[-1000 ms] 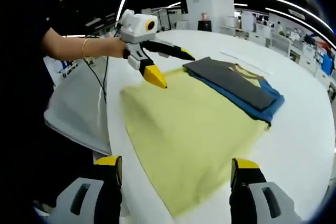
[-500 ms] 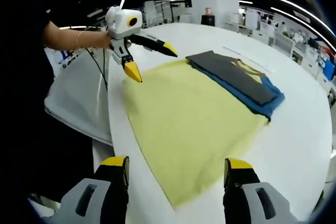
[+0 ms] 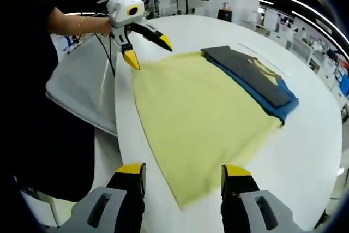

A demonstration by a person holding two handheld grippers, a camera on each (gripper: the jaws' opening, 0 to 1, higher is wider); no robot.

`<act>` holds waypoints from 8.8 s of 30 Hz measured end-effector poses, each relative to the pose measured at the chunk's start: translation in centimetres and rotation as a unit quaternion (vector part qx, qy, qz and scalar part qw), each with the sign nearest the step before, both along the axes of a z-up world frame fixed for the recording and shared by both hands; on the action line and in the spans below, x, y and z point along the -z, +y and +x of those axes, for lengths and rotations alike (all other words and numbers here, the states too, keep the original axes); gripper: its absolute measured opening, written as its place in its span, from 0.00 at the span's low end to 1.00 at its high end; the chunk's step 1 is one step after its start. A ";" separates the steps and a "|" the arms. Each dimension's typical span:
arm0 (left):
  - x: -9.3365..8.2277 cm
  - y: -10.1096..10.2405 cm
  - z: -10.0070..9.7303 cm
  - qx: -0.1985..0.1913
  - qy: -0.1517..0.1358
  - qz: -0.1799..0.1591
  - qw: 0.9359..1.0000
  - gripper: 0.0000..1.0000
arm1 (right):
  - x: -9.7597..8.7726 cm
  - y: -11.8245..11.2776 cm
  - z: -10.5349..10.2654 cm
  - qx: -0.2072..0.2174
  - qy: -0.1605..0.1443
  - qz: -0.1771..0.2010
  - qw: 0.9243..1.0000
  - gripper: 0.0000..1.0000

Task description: Fold the garment on the visible template until the final outline fits inside the template.

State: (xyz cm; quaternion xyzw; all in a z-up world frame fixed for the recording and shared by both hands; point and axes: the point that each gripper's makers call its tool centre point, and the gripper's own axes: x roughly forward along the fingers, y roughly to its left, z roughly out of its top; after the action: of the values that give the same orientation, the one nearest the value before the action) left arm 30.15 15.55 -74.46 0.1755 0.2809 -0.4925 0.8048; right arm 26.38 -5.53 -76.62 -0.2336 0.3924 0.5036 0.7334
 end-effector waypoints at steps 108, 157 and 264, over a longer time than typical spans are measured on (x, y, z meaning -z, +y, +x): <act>0.0 6.1 -3.7 -0.059 0.066 0.143 0.986 0.02 | -2.0 -1.2 0.4 0.059 -0.019 -0.011 0.998 0.00; -9.0 6.1 -5.5 -0.098 0.102 0.136 0.980 0.02 | -11.2 -1.1 -0.7 0.092 -0.011 -0.005 0.996 0.00; 2.9 8.7 24.1 -0.147 -0.048 0.131 0.979 0.14 | 1.6 -0.2 29.0 0.136 -0.114 -0.052 0.983 0.23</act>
State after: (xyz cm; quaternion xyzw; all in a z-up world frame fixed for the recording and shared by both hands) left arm 54.23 24.26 -77.36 0.2593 0.3270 -0.3189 0.8510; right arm 55.33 -5.70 -78.24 -0.2719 0.3598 0.3483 0.8218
